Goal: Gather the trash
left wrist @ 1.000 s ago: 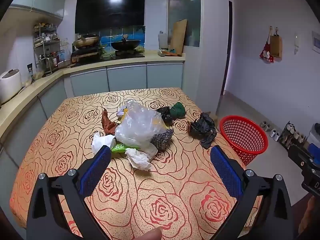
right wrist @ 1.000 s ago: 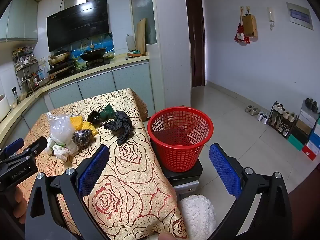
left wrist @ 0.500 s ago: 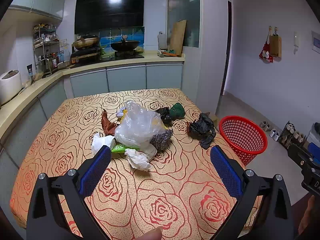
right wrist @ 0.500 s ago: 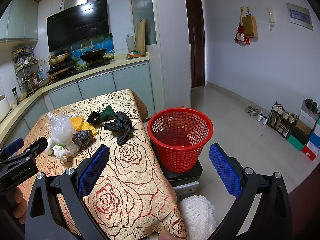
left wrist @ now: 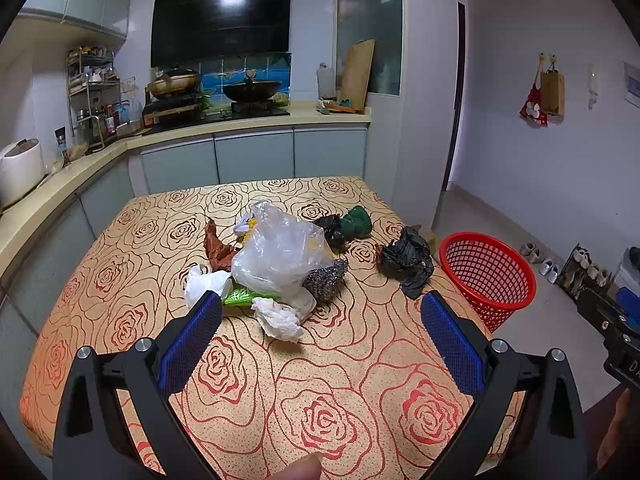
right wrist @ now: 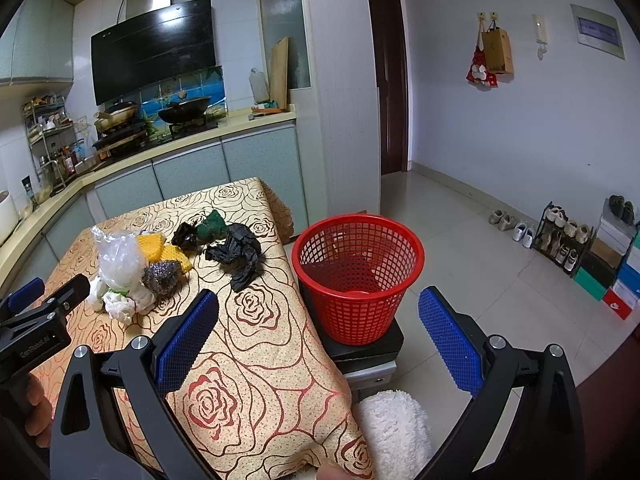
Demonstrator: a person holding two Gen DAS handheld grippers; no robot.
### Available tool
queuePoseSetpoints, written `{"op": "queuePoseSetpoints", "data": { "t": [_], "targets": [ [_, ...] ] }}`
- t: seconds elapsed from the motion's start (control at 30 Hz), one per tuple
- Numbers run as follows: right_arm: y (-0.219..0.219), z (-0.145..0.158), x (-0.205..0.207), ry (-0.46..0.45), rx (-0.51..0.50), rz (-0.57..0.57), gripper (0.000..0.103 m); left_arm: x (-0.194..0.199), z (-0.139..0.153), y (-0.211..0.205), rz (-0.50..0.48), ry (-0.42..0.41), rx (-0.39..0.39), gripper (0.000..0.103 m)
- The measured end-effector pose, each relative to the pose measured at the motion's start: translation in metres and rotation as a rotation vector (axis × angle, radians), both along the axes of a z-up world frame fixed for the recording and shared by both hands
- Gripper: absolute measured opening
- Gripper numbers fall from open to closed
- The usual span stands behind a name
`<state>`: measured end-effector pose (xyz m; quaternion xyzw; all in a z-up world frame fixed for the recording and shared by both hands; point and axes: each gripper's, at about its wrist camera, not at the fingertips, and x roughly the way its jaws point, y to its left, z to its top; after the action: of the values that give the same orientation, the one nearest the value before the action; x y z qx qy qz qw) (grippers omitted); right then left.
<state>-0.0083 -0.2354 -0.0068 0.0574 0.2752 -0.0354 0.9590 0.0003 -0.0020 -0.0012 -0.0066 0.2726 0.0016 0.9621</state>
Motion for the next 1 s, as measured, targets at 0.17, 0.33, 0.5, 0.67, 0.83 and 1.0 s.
{"op": "queuePoseSetpoints", "data": {
  "t": [0.17,0.33,0.5,0.67,0.83,1.0],
  "targets": [
    [-0.005,-0.001,0.002,-0.002,-0.009,-0.012,0.098,0.003,-0.002,0.005,0.010,0.006,-0.006,0.096],
    [-0.010,-0.004,0.007,-0.002,-0.015,-0.034,0.098,0.004,-0.003,0.006,0.012,0.004,-0.002,0.096],
    [-0.013,-0.008,0.011,-0.012,-0.028,-0.041,0.098,0.006,-0.007,0.006,0.019,0.000,0.009,0.096],
    [-0.017,-0.008,0.014,-0.023,-0.029,-0.045,0.098,0.010,-0.011,0.009,0.032,0.009,0.008,0.096],
    [-0.018,-0.007,0.014,-0.032,-0.032,-0.043,0.098,0.011,-0.011,0.012,0.041,0.000,0.011,0.096],
    [-0.018,-0.008,0.014,-0.030,-0.034,-0.046,0.098,0.012,-0.012,0.013,0.037,-0.002,0.013,0.096]
  ]
}}
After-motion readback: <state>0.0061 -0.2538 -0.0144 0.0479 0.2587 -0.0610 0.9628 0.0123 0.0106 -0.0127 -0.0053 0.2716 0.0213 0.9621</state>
